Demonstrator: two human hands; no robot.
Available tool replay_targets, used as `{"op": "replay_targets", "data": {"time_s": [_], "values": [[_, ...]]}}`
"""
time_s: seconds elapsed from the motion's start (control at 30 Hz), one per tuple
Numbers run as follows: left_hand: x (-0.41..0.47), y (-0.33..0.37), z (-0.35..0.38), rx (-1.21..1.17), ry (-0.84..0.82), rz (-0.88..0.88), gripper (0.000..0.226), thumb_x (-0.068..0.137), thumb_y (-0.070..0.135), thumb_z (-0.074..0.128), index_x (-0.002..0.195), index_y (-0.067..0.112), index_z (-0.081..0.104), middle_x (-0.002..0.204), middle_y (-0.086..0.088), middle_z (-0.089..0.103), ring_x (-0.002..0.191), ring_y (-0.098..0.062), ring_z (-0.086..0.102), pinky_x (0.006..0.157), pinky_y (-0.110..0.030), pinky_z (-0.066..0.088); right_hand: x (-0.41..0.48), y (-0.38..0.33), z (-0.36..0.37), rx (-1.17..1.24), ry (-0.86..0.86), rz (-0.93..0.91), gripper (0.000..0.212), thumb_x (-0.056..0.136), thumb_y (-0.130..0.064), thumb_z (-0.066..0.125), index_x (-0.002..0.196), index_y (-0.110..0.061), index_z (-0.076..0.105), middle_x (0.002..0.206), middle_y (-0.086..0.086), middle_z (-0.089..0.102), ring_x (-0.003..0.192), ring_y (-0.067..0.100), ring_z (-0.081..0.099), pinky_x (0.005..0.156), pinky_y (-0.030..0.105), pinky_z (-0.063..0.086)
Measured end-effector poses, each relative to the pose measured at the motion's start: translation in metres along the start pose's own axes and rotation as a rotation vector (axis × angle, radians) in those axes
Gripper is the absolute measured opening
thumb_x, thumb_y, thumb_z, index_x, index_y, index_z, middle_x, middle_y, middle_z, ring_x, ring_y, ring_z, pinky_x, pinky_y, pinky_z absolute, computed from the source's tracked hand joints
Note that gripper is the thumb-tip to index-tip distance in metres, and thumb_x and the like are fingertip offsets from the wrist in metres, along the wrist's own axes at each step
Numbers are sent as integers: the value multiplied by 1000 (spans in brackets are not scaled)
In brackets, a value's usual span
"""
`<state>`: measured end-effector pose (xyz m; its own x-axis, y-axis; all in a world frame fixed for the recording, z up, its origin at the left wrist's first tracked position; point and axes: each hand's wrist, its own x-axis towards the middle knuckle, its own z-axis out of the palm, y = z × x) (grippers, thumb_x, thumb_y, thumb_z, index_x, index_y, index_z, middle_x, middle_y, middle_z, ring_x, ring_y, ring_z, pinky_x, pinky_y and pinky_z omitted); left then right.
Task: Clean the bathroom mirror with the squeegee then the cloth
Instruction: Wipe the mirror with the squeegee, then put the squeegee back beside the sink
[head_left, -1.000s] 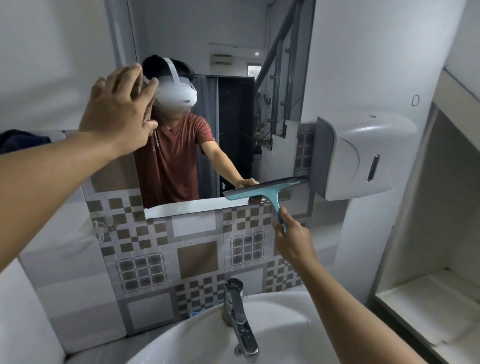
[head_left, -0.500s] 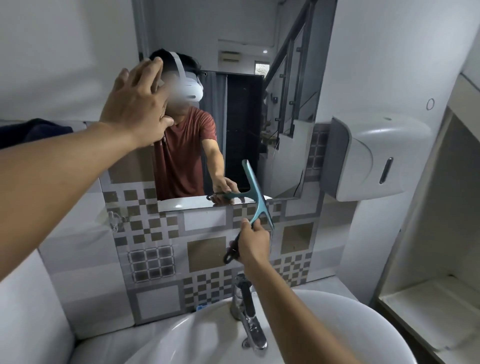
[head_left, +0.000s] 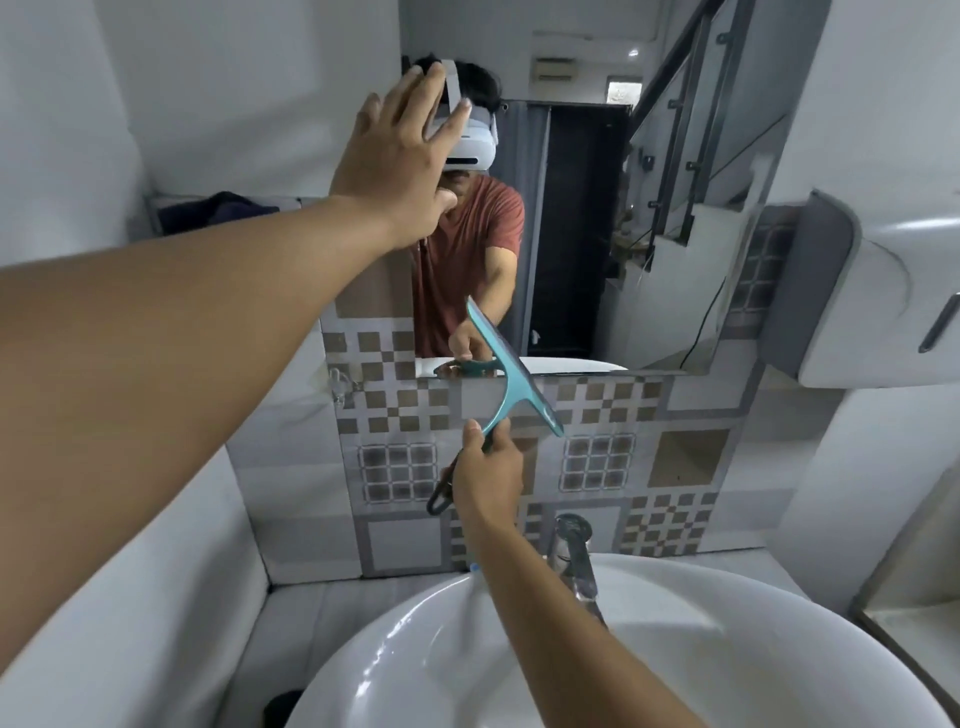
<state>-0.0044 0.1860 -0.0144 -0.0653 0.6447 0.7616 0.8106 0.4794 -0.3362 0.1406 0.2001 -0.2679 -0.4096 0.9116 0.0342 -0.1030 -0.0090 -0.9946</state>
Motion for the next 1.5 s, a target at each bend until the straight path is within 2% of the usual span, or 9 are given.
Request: {"op": "replay_targets", "data": {"time_s": [0.13,0.33,0.57,0.7,0.83,0.97,1.17,1.3,1.5], "values": [[1,2,0,19,-8,-9,86,90,36,69,159,17,21,168,-20,10,155,-39,10,123,-59,17,-5,0,6,-27,-8,-8,26,106,-30,46,123,-14,57,84,-1,64,77,12,66,77,33,60],[-5,7,-3,45,3,-22,79,90,36,70,156,15,32,163,-20,25,150,-41,24,121,-57,24,-13,15,6,-194,-189,-82,10,103,-30,51,96,-35,56,77,-1,63,68,18,64,70,44,62],[-14,15,-1,39,-2,-46,75,90,30,70,154,14,35,160,-20,30,146,-41,29,119,-56,29,-13,16,-15,-385,-310,-72,26,104,-18,50,129,-17,57,87,2,66,63,10,57,59,25,55],[-26,21,-3,19,-25,-55,70,87,24,70,150,14,42,156,-19,34,142,-41,34,116,-56,33,-10,-2,-48,-663,-382,-211,21,102,-21,52,118,-18,65,76,-4,63,59,11,55,54,27,52],[-49,38,-13,-140,-70,-62,58,87,21,70,142,12,53,147,-16,49,135,-38,45,111,-52,40,-2,-42,-91,-902,-467,-281,14,95,-25,60,108,-22,65,86,-4,69,66,13,65,62,34,60],[-85,72,-32,-483,-312,-84,40,90,18,67,131,16,67,129,-6,70,121,-25,63,103,-37,49,4,-93,-125,-1015,-574,-296,19,89,-22,73,104,-23,62,93,-4,70,73,10,66,58,22,55],[-124,119,-60,-708,-570,-64,45,85,23,77,129,23,69,130,5,70,123,-10,62,101,-21,40,3,-153,-151,-1088,-694,-343,31,80,-29,83,108,-25,69,91,-5,71,72,9,66,63,21,54],[-130,134,-74,-735,-579,-41,40,85,24,79,124,21,72,117,2,76,104,-14,69,98,-32,52,0,-182,-160,-1035,-702,-387,35,75,-31,87,106,-28,71,85,-6,71,72,10,66,63,21,48],[-127,132,-88,-629,-458,-38,33,89,25,75,123,25,73,111,2,78,100,-17,70,95,-25,47,-2,-207,-175,-1009,-725,-394,42,74,-29,88,112,-31,72,88,-4,74,67,12,66,60,22,52]]}}
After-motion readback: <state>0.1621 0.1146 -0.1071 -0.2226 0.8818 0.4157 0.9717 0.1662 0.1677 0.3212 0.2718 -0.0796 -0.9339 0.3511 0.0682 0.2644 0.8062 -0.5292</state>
